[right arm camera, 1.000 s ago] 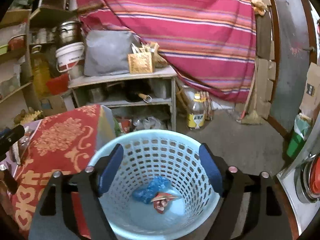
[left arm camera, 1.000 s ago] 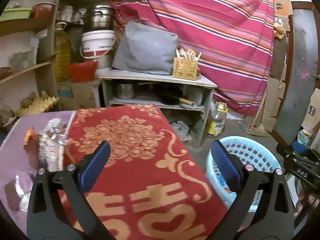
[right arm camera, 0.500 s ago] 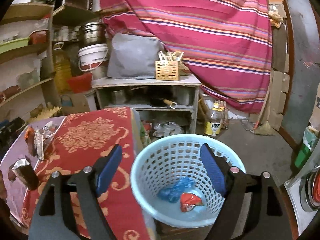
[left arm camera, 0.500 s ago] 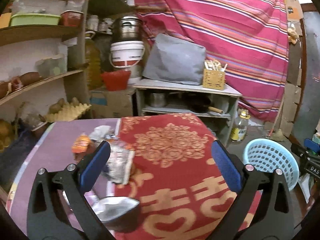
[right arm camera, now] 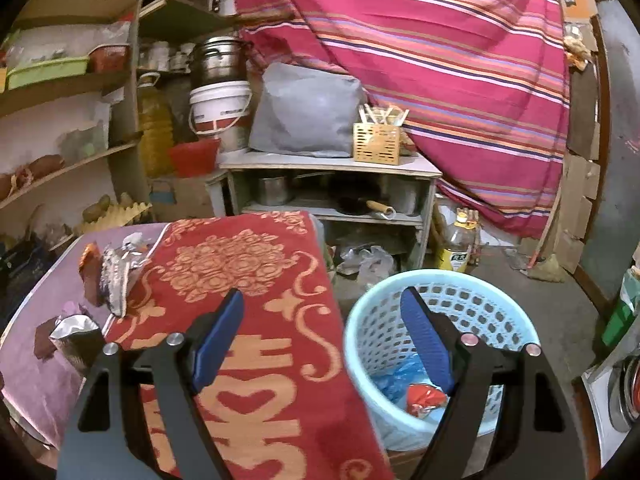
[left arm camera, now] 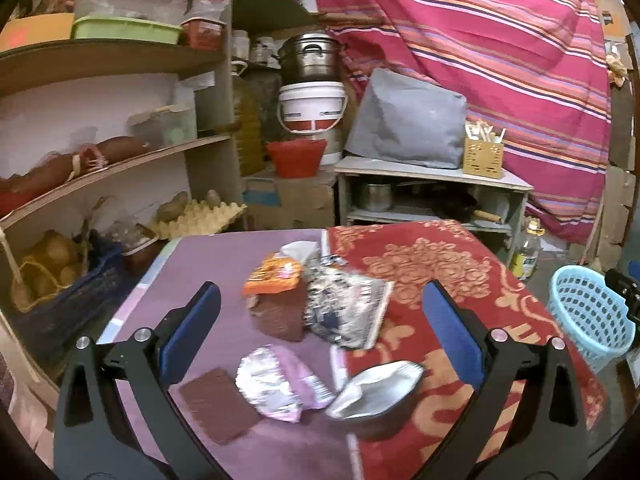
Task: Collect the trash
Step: 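Grasp the silver foil wrapper with the left tool while the right tool returns to the table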
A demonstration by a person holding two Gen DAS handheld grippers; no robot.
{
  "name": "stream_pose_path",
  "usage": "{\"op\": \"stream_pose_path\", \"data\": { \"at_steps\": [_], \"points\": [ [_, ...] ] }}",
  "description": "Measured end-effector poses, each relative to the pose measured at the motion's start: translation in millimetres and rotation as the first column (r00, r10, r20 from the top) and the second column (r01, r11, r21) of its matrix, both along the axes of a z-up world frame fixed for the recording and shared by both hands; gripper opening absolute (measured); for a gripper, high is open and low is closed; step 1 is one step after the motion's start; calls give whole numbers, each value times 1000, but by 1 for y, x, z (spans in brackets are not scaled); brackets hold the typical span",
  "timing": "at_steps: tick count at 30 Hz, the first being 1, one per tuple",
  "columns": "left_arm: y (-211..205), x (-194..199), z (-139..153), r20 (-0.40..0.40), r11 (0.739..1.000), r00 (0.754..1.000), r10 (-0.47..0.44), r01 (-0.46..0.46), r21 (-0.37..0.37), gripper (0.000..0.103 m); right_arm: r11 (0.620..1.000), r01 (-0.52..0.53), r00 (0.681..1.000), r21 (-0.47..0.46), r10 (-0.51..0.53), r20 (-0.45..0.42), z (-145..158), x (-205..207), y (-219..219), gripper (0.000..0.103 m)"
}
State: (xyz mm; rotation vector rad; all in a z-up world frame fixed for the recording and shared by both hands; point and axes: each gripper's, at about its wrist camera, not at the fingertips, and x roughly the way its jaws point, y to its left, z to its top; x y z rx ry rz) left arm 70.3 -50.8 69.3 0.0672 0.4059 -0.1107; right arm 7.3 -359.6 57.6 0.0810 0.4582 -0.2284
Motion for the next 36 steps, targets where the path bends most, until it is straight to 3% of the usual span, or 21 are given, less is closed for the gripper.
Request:
{"op": "stream_pose_path", "data": {
  "at_steps": [3, 6, 16, 22, 25, 31, 36],
  "points": [
    [18, 2, -5, -13, 1000, 1000, 23, -23, 6, 97, 1000, -26, 1000, -6, 26, -4, -2, 5, 18, 79],
    [36, 7, -14, -44, 999, 998, 44, -45, -6, 97, 998, -58, 998, 8, 58, 2, -2, 9, 34, 89],
    [93, 41, -55, -184, 992, 977, 111, -121, -43, 97, 994, -108, 993, -2, 108, -39, -11, 31, 71, 89],
    [89, 67, -72, -270, 989, 961, 58, -91, -114, 97, 991, -128, 989, -30, 125, -74, -18, 40, 83, 89],
    [73, 82, -78, -294, 994, 955, 29, -60, -95, 97, 991, -133, 988, -25, 131, -84, -21, 44, 85, 89],
    [59, 104, -105, -396, 998, 918, 12, -34, -49, 81, 989, -144, 986, -31, 141, -88, -22, 46, 91, 89],
    [57, 105, -119, -438, 999, 899, -13, -7, -43, 70, 989, -147, 986, -35, 143, -89, -22, 46, 92, 89]
  ]
}}
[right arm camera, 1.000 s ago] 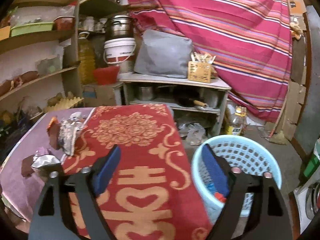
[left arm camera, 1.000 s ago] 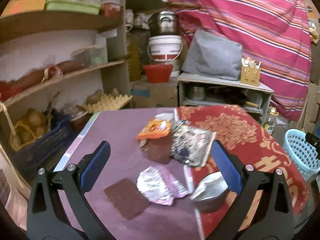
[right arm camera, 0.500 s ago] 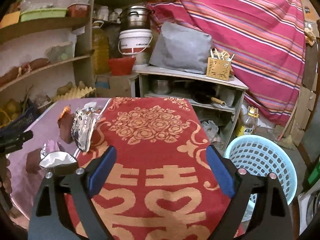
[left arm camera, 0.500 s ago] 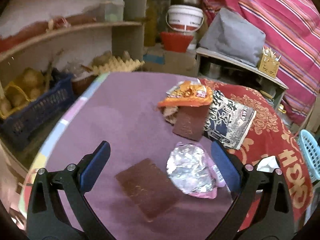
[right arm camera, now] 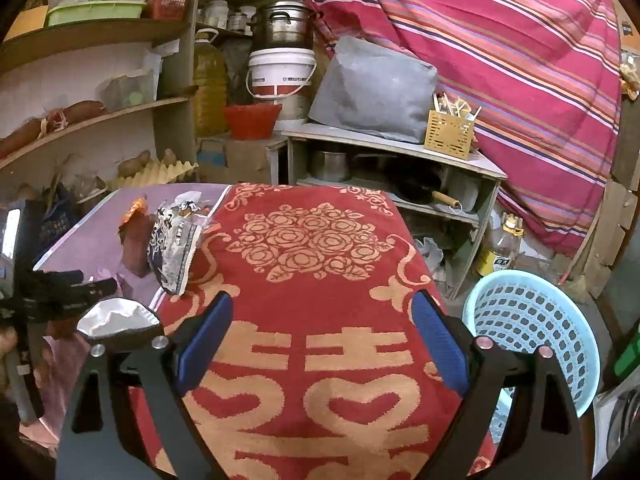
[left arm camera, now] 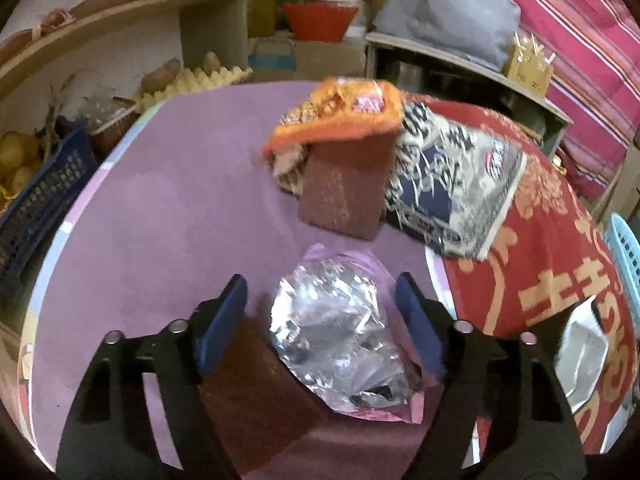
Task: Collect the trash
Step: 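Grasp the silver foil wrapper with the left tool while the right tool returns to the table, then grasp the black mesh cup with the right tool while the left tool holds the foil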
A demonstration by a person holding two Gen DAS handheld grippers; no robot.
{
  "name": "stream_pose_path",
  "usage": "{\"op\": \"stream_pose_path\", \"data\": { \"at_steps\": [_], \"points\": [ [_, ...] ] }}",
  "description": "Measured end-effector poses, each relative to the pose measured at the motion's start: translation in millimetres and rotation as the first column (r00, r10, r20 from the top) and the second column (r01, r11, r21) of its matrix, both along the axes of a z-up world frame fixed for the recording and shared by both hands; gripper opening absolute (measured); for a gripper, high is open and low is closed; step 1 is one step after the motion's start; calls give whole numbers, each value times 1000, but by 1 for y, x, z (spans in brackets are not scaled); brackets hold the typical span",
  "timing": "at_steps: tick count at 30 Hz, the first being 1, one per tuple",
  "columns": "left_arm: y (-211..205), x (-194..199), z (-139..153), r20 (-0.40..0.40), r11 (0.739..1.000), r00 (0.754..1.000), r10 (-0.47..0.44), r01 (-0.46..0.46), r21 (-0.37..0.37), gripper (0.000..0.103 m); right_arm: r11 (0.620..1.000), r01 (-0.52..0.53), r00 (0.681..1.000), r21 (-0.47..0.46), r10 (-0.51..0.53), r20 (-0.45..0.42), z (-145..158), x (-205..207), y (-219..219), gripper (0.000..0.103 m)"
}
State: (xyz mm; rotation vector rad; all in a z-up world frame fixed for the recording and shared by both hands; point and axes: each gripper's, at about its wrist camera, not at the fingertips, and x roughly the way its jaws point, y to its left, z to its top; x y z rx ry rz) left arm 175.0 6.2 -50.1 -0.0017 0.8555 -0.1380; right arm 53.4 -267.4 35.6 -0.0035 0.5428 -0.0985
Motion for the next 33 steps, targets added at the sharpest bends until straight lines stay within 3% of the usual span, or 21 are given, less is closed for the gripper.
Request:
{"op": "stream_pose_path", "data": {
  "at_steps": [2, 8, 10, 15, 24, 33],
  "points": [
    [-4, -2, -4, -12, 1000, 1000, -22, 22, 3, 64, 1000, 2, 1000, 0, -2, 0, 0, 0, 0, 89],
    [-18, -4, -8, -40, 997, 996, -81, 81, -7, 35, 1000, 6, 1000, 5, -6, -2, -1, 0, -1, 89],
    [-18, -5, -8, -40, 996, 996, -84, 83, -14, 16, 1000, 3, 1000, 4, -3, -7, -2, 0, -1, 89],
    [-17, -9, 2, -4, 997, 997, -79, 79, -5, 6, 999, -34, 999, -22, 34, -8, -3, -2, 7, 89],
    [11, -36, 49, 161, 998, 987, 16, -26, 59, 4, 984, -177, 984, -34, 175, -45, -13, -10, 46, 91],
    [40, -51, 50, 174, 997, 984, 46, -57, 58, 4, 956, -292, 950, -2, 290, -117, -36, -12, 103, 91]
  ]
}}
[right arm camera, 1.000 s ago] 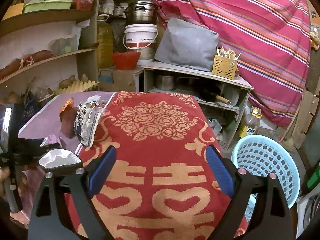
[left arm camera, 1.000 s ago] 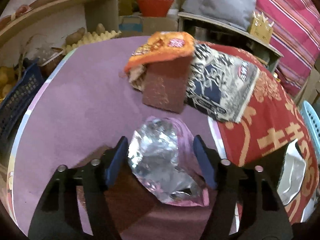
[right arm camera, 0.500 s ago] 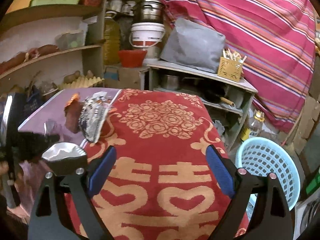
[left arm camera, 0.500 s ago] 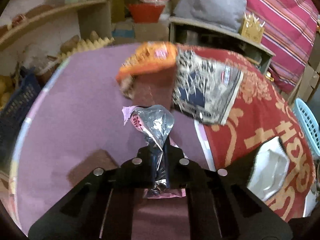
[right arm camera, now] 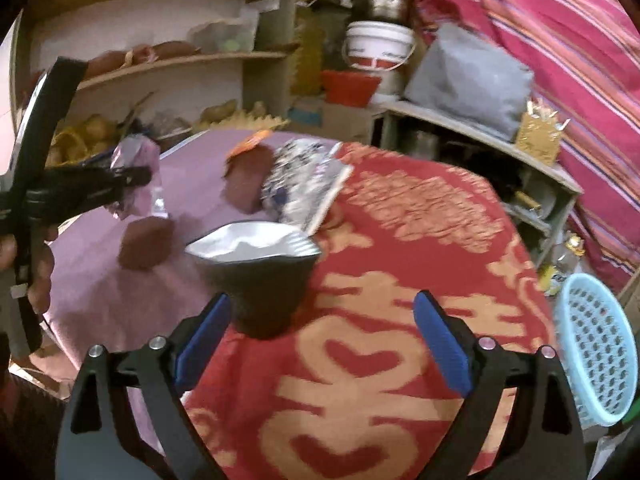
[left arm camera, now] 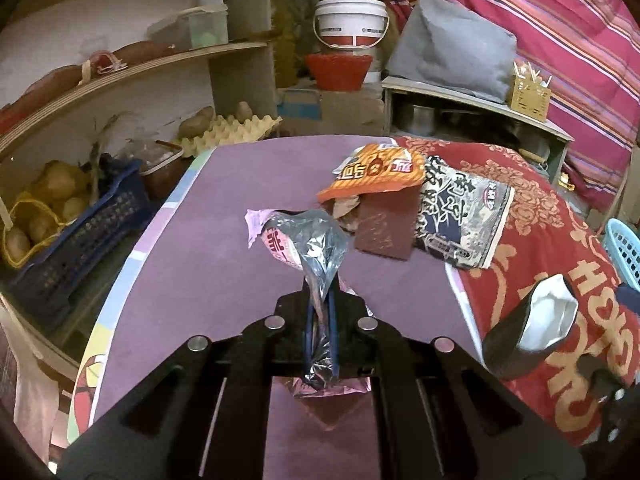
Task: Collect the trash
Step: 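Grasp the black mesh cup with the right tool while the left tool holds the foil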
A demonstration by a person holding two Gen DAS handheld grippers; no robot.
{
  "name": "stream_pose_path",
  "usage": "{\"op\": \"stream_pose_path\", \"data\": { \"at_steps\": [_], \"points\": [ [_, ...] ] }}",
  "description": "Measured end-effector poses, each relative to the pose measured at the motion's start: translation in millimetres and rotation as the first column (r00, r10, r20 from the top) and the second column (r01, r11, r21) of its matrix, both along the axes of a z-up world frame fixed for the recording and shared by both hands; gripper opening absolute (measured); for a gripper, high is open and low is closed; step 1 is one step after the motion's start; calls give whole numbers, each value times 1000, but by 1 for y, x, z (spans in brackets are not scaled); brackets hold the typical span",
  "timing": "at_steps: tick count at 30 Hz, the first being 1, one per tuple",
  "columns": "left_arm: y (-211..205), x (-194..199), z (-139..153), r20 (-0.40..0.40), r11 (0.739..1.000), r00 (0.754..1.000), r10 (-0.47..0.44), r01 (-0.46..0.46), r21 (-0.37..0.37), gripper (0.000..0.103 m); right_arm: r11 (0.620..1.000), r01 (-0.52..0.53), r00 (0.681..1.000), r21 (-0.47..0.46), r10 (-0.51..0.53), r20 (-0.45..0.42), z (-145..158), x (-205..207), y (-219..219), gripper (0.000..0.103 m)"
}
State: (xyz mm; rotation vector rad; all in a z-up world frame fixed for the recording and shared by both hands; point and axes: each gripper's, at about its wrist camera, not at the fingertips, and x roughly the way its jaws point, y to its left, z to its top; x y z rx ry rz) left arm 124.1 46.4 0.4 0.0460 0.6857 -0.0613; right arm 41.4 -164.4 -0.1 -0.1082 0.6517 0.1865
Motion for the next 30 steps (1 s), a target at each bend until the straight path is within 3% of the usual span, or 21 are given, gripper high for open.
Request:
{"op": "stream_pose_path", "data": {
  "at_steps": [10, 25, 27, 28, 29, 30],
  "points": [
    [19, -3, -4, -9, 1000, 1000, 13, -13, -27, 4, 997, 74, 997, 23, -74, -29, -3, 53, 19, 91],
    [38, 6, -15, -36, 998, 998, 47, -48, -27, 4, 996, 87, 991, 24, -84, -100, -27, 90, 52, 90],
    [41, 7, -17, -43, 998, 998, 54, -55, -29, 4, 995, 92, 991, 22, -90, -100, -28, 91, 53, 89],
    [42, 8, -18, -45, 998, 997, 57, -58, -29, 4, 996, 90, 992, 18, -87, -95, -28, 91, 54, 85],
    [43, 8, -18, -44, 998, 997, 61, -63, -29, 4, 997, 82, 992, 12, -80, -97, -29, 92, 56, 74],
    [44, 8, -18, -44, 997, 997, 63, -64, -30, 4, 997, 75, 992, 8, -74, -98, -28, 92, 57, 74]
  ]
}}
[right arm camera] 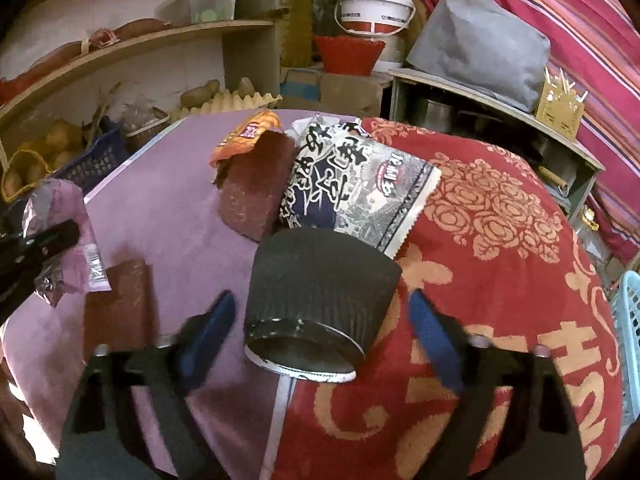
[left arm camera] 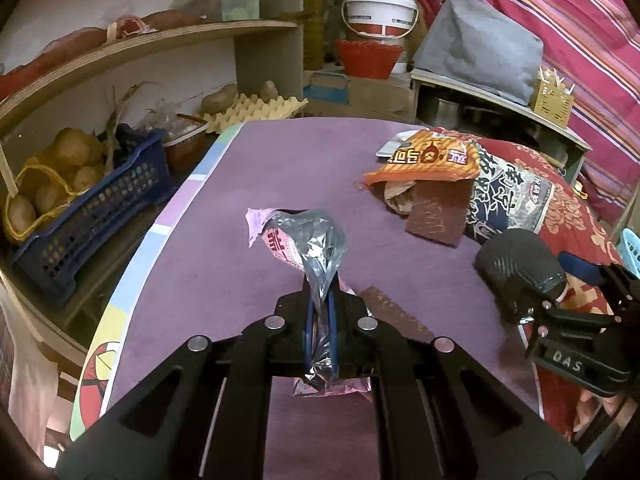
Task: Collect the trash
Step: 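Grasp the black mesh cup with the right tool while the left tool holds the foil, then carry the foil wrapper and black cup over the light-blue basket with both tools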
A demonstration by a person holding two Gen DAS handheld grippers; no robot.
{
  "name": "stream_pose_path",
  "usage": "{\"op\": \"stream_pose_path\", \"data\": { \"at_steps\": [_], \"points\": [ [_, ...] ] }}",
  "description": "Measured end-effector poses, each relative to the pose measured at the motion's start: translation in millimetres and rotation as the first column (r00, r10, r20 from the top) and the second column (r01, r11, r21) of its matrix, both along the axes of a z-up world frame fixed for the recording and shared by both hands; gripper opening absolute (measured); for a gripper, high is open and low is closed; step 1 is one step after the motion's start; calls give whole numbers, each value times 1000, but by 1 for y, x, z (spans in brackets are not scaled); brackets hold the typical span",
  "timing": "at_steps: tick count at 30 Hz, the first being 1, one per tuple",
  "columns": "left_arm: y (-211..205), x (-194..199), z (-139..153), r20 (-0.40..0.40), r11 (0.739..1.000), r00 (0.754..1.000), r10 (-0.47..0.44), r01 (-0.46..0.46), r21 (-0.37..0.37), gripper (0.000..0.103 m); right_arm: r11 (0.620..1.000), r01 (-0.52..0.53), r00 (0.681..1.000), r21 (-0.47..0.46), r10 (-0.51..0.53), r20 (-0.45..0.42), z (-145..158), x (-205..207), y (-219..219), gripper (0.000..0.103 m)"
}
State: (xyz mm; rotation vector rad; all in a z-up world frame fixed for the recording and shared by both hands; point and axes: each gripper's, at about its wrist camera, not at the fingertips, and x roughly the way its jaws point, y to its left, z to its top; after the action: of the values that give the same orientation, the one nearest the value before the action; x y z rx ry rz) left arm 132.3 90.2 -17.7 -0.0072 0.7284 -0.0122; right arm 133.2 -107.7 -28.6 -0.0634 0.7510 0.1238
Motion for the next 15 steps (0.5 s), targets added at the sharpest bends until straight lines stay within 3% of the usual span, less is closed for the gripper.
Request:
{"op": "stream_pose_path", "data": {
  "at_steps": [5, 15],
  "points": [
    [-1, 0, 1, 6, 1000, 1000, 5, -5, 0, 4, 1000, -19, 1000, 19, 19, 23, 6, -6, -6, 73],
    [-26, -8, 21, 60, 1000, 998, -13, 13, 6, 4, 998, 9, 986, 56, -18, 167, 61, -49, -63, 73]
  ]
}}
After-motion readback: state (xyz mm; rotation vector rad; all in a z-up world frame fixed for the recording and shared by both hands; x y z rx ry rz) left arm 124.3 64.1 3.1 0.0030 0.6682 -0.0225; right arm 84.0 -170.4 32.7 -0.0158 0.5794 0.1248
